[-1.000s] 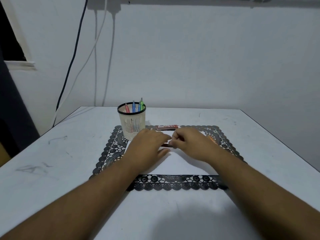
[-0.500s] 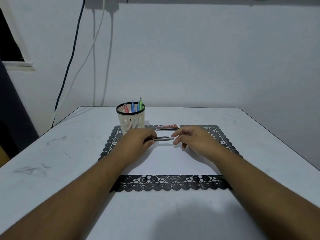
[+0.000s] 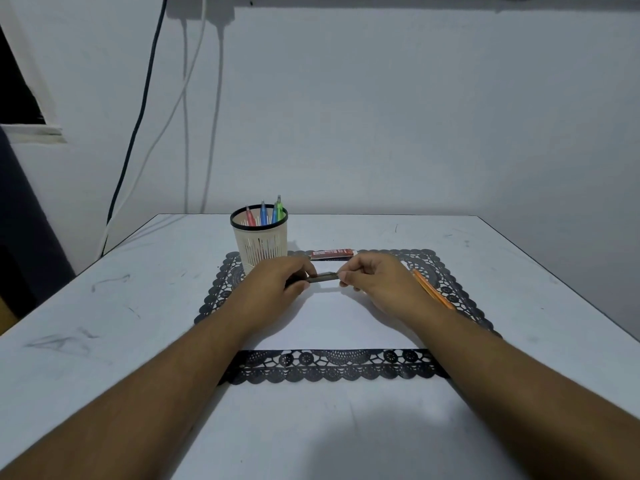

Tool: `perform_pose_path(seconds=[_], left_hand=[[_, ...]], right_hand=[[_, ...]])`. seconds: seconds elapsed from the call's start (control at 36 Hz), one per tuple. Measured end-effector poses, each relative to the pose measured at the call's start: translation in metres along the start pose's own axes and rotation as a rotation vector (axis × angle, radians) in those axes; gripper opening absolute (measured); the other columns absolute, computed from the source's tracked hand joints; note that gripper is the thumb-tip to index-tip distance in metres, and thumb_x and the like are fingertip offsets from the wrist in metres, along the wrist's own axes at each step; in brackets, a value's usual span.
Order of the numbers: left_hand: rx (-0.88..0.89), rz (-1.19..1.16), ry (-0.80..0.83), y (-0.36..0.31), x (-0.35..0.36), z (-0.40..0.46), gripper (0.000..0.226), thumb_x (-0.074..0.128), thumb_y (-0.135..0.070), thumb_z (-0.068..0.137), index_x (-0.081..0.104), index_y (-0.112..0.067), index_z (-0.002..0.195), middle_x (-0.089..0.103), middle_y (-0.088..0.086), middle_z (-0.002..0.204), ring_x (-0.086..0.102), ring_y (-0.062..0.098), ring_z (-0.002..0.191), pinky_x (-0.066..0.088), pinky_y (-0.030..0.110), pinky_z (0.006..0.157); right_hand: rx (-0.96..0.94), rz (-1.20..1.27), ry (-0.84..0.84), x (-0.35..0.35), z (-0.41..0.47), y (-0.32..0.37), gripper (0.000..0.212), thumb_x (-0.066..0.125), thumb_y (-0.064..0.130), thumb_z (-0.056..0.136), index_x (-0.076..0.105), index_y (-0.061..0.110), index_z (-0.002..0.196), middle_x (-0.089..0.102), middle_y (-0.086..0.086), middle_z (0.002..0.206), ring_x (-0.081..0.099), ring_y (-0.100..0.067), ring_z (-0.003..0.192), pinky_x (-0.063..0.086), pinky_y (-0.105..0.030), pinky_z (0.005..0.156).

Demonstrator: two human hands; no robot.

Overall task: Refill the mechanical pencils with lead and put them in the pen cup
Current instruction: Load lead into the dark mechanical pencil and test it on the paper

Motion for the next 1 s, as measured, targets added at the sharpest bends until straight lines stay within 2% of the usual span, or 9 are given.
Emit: perform_pose_path(seconds=[0.14,0.25,0.42,0.56,0.64,0.72,0.86,0.94,1.0], left_hand=[[-0.001,-0.011,0.002,-0.001,0.0,-0.001,0.012,0.066,-0.012,0.097,0.07,-0.022,0.103,0.069,-0.012,0.093,0.059,-0.001,0.087,0.039,0.011,0.068],[-0.03,-0.023,0.011,0.002,0.001,-0.001,0.014,0.065,-0.011,0.097,0.068,-0.024,0.098,0.069,-0.011,0.092,0.06,0.005,0.088,0.043,0.025,0.07],[-0.11,-0.106,-0.003,0.011,0.001,-0.004,0.019,0.064,-0.012,0.097,0.067,-0.031,0.094,0.069,-0.013,0.091,0.06,0.005,0.089,0.043,0.028,0.07],[-0.117,-0.079,0.008,0.005,0.001,-0.005,0.018,0.064,-0.016,0.097,0.068,-0.033,0.094,0.068,-0.015,0.092,0.06,0.001,0.087,0.041,0.025,0.068],[-0.114,-0.064,0.015,0.001,0.001,-0.006,0.017,0.064,-0.016,0.097,0.068,-0.032,0.094,0.068,-0.015,0.091,0.06,0.001,0.085,0.044,0.025,0.068],[-0.117,-0.055,0.021,0.0,0.001,-0.007,0.017,0.064,-0.016,0.096,0.068,-0.032,0.091,0.069,-0.014,0.089,0.061,0.004,0.084,0.052,0.032,0.072],[-0.098,-0.077,0.055,0.001,0.003,-0.008,0.017,0.064,-0.018,0.093,0.067,-0.033,0.087,0.068,-0.013,0.088,0.063,0.01,0.085,0.055,0.043,0.076],[-0.079,-0.058,0.071,0.0,0.004,-0.008,0.017,0.065,-0.019,0.093,0.068,-0.034,0.088,0.066,-0.015,0.09,0.061,0.006,0.086,0.055,0.039,0.077],[-0.067,-0.039,0.077,0.0,0.005,-0.008,0.015,0.066,-0.019,0.093,0.068,-0.033,0.089,0.066,-0.015,0.091,0.06,0.004,0.086,0.054,0.036,0.077]], right_hand=[[0.004,-0.041,0.014,-0.003,0.001,0.0,0.009,0.07,0.016,0.097,0.077,0.01,0.093,0.077,-0.002,0.088,0.06,0.001,0.069,0.045,-0.011,0.068],[0.055,0.036,-0.016,-0.01,0.005,-0.007,0.008,0.071,0.017,0.096,0.077,0.012,0.092,0.077,0.001,0.085,0.061,-0.002,0.071,0.048,-0.014,0.07],[0.096,0.053,-0.047,-0.015,0.006,-0.023,0.011,0.073,0.008,0.092,0.078,0.01,0.083,0.074,0.001,0.078,0.065,-0.008,0.078,0.052,-0.016,0.072],[0.089,-0.128,-0.052,-0.006,0.007,-0.026,0.007,0.077,0.028,0.091,0.082,0.025,0.087,0.077,0.013,0.084,0.066,-0.001,0.078,0.047,-0.022,0.071],[0.053,-0.288,-0.044,0.001,0.011,-0.026,0.005,0.079,0.036,0.088,0.083,0.036,0.087,0.076,0.02,0.094,0.065,-0.004,0.101,0.049,-0.034,0.091],[0.032,-0.484,-0.082,0.004,0.014,-0.027,0.005,0.076,0.046,0.089,0.08,0.046,0.089,0.067,0.018,0.115,0.048,-0.016,0.126,0.04,-0.047,0.106],[0.028,-0.582,-0.087,0.004,0.014,-0.029,0.015,0.069,0.052,0.093,0.079,0.046,0.103,0.057,0.015,0.131,0.035,-0.017,0.131,0.032,-0.045,0.109],[-0.008,-0.467,-0.11,0.0,0.016,-0.03,0.016,0.065,0.044,0.098,0.078,0.042,0.107,0.062,0.012,0.124,0.046,-0.018,0.129,0.038,-0.045,0.109],[-0.019,-0.341,-0.146,-0.007,0.013,-0.028,0.015,0.065,0.034,0.099,0.08,0.037,0.101,0.065,0.013,0.117,0.056,-0.012,0.119,0.044,-0.036,0.1]])
Point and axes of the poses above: each hand's wrist, its own z-axis towards the middle knuckle, its own x-axis out of the palm, y = z × x, the point moved 4 cm from there along z, towards the middle knuckle
